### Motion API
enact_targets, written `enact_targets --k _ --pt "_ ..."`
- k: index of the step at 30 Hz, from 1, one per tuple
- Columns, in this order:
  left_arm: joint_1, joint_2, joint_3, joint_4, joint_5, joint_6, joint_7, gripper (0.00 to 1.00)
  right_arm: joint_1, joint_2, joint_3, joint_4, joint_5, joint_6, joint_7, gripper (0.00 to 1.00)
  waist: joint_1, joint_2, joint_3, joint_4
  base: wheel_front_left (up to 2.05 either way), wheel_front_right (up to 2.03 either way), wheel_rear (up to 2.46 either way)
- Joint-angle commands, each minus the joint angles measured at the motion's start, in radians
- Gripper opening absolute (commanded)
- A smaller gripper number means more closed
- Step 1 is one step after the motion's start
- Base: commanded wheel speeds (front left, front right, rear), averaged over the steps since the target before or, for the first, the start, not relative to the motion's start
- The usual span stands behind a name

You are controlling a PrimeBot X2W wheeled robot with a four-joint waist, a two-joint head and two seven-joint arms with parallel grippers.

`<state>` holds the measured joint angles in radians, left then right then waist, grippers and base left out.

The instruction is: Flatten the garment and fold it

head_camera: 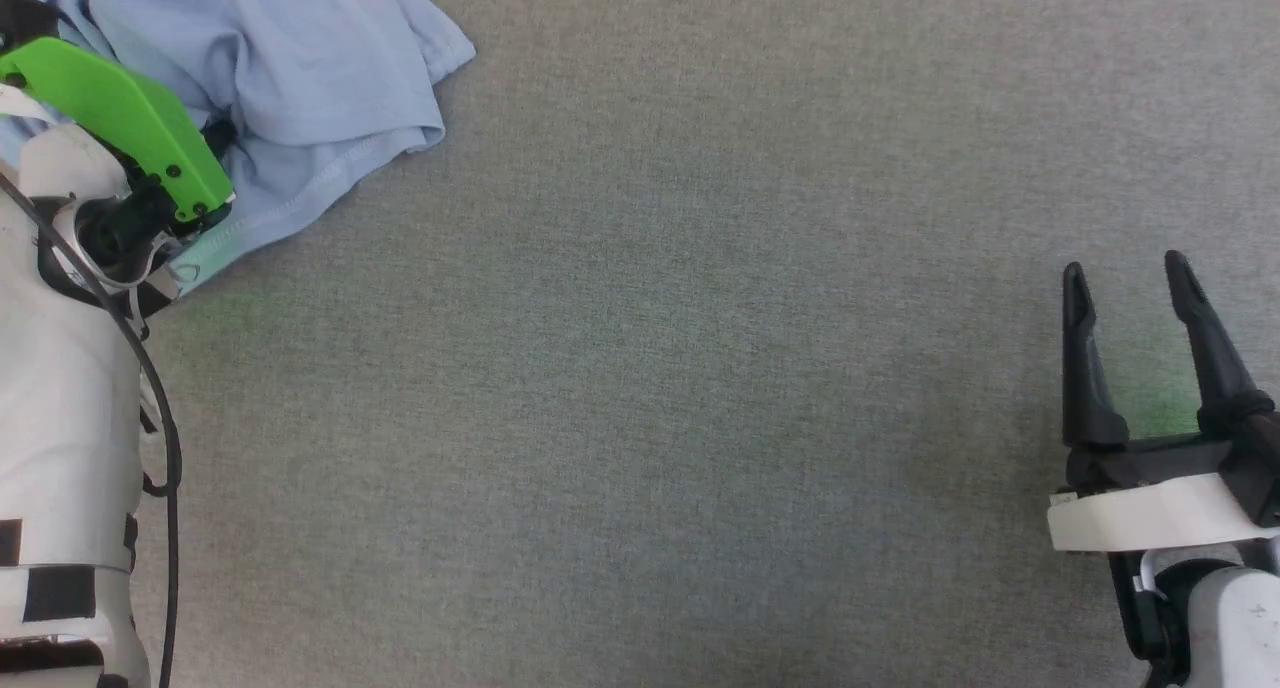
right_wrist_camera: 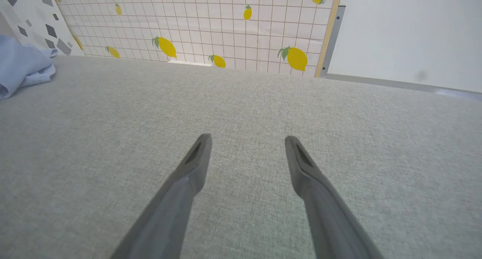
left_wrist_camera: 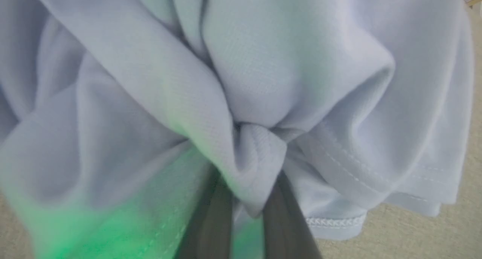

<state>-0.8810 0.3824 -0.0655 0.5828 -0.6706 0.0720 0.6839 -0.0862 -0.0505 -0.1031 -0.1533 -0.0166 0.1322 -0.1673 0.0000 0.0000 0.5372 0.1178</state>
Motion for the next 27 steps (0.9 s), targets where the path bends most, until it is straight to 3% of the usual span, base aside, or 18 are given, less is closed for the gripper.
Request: enact_targets --k 1,15,27 --pt "0.004 -0.004 -0.006 0.019 -0.013 -0.011 -0.003 0.0 -0.018 0.0 0.003 0.007 0.006 -0.002 -0.006 1.0 0.0 0.0 -0.025 0.003 0.0 0.0 0.0" --pt "-0.023 0.051 -0.024 -0.028 -0.014 -0.114 -0.045 0.0 -0.013 0.0 0.006 0.098 0.053 -0.002 -0.053 1.0 0.0 0.0 -0.234 0.019 0.0 0.0 0.0" --pt "-0.088 0.05 -0.055 -0.161 -0.01 -0.161 -0.096 0.0 0.021 0.0 0.012 0.172 0.124 -0.002 -0.084 1.0 0.0 0.0 -0.411 -0.007 0.0 0.0 0.0"
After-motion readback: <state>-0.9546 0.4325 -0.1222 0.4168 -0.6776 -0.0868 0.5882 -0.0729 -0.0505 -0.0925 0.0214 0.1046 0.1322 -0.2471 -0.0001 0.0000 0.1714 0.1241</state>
